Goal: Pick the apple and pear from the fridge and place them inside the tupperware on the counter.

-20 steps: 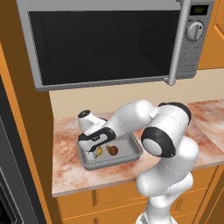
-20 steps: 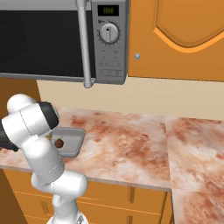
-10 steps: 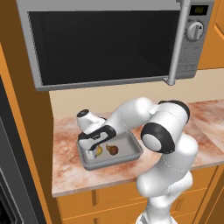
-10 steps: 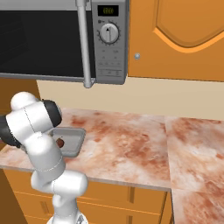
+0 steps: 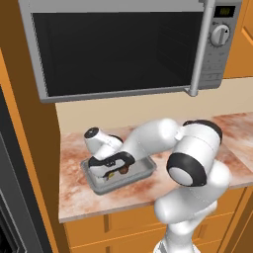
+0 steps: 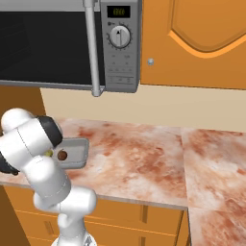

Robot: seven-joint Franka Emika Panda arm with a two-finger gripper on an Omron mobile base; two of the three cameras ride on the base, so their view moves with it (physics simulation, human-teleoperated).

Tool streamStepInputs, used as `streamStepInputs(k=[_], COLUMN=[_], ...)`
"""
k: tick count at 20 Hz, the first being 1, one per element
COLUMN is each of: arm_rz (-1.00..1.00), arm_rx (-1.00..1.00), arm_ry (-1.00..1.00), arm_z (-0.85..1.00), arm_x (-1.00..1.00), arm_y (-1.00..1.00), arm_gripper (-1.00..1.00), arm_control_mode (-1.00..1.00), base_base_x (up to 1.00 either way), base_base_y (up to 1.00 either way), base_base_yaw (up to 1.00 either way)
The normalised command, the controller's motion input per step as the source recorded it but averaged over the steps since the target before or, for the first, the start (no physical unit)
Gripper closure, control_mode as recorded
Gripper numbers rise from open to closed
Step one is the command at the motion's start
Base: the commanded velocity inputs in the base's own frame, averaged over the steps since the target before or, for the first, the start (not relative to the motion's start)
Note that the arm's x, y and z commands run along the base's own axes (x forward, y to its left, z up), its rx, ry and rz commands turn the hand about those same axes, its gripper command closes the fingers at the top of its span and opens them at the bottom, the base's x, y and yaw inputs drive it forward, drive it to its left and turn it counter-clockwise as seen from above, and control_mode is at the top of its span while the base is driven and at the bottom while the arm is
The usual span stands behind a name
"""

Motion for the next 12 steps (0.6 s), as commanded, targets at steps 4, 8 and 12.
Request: streamStepInputs(k=[4, 8, 12], arm_rz=[-0.10, -0.12, -0.15], arm_rx=[0.05, 0.07, 0.05], arm_ry=[0.00, 0.00, 0.00], arm_z=[0.24, 0.29, 0.28], arm_x=[-0.27, -0.05, 0.00], arm_y=[-0.12, -0.16, -0.12], arm_gripper=[-1.00, -1.00, -1.00], arm_control_mode=[-1.00, -1.00, -1.00], base_base_x=[0.00, 0.00, 0.00], base_base_y=[0.00, 0.00, 0.00], base_base_yaw=[0.00, 0.00, 0.00])
